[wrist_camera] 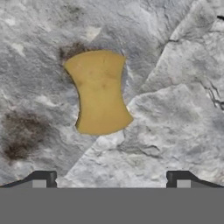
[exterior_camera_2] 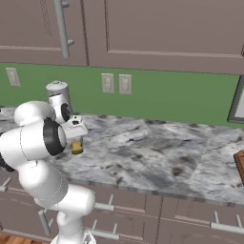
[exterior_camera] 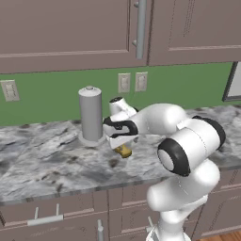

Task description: Pick up the sponge from the counter and clean the cutting board by briefly scrubbing or pressing down on the cutting board. Once finished, release the sponge.

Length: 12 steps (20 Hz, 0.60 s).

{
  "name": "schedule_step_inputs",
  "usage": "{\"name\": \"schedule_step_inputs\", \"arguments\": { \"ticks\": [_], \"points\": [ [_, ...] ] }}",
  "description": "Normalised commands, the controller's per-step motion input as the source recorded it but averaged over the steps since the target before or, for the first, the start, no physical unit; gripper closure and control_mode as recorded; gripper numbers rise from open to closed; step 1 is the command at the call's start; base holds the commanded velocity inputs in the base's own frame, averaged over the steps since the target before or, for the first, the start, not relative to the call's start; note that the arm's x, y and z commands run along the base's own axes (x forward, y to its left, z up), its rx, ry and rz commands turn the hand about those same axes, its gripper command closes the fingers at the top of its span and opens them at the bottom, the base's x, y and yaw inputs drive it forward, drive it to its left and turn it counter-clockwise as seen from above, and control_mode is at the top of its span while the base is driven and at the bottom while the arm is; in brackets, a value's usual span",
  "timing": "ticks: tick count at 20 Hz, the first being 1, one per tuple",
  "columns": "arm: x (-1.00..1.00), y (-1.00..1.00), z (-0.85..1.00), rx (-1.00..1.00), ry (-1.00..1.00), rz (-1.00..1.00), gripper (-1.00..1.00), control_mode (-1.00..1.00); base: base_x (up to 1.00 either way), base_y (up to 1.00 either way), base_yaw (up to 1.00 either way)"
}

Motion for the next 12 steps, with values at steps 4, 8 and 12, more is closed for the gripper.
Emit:
{"name": "schedule_step_inputs", "arguments": {
  "ticks": [4, 8, 12],
  "points": [
    [0.31, 0.00, -0.33, 0.00, 0.02, 0.00, -1.00, -1.00, 0.00, 0.00, 0.00],
    [0.29, 0.00, -0.34, 0.00, 0.02, 0.00, -1.00, -1.00, 0.00, 0.00, 0.00],
    [0.29, 0.00, -0.31, 0.00, 0.03, 0.00, -1.00, -1.00, 0.00, 0.00, 0.00]
  ]
}}
